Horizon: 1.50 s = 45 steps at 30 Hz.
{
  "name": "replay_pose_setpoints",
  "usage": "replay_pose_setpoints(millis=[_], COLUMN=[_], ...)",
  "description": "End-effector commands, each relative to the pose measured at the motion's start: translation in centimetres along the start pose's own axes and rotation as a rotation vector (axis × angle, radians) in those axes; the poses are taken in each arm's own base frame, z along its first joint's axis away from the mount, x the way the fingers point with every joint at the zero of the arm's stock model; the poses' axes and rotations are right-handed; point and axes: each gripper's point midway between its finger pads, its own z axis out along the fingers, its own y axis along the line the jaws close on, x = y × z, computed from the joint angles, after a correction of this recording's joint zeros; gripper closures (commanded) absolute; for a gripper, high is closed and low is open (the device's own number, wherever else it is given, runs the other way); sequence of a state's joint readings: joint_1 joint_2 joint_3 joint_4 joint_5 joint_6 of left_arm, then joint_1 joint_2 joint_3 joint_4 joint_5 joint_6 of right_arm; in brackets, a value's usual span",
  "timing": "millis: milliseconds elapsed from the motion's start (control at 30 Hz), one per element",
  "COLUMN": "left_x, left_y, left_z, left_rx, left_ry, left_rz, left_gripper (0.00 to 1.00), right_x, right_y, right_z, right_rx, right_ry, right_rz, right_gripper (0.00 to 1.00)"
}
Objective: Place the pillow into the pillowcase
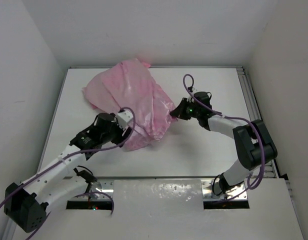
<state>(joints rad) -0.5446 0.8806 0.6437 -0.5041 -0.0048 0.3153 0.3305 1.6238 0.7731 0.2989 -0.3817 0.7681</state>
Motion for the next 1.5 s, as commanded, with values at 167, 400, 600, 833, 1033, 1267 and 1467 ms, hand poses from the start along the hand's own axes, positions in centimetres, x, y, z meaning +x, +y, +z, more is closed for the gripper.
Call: replay_pose_setpoints(millis=[167,400,600,833,1033,1267,1467], left_x=[-3.6,1.5,6.2,4.2,2.7,3.0,0.9], left_y=[-0.9,-4.8,-7.2,-6.1,-7.3,-6.6,-3.9], left_z=[2.0,2.8,4.2,7.0,7.6,8.6,7.6], left_rx=[0.008,0.129,0.125,0.155,0.187,0.125,0.133], left_ry=[-0.110,0.044,0.248,0.082,0.013,-0.003,-0.032], left_rz=[-0.655,-0.715,-0.720,-0.721,-0.731,-0.789,-0.752], left_gripper=[0.42,0.41,0.24,0.28,0.30,0.74,1.00], right_x=[-3.0,-5.1,-5.9,-5.8,-5.6,-5.3,-6.0], right_y=[1.8,2.9,3.4,4.1,4.2,3.8,3.3], right_z=[-0.6,-0.3,0.2,-0.4,-0.3,0.0,-0.9], right_rx=[-0.050,-0.087,-0.116,-0.129,-0.119,-0.113,-0.104], right_ry=[-0.131,-0.153,-0.166,-0.195,-0.196,-0.192,-0.213], right_rz=[-0.021,-0.042,-0.038,-0.031,-0.042,-0.036,-0.046], right_gripper=[1.00,1.00,1.00,1.00,1.00,1.00,1.00])
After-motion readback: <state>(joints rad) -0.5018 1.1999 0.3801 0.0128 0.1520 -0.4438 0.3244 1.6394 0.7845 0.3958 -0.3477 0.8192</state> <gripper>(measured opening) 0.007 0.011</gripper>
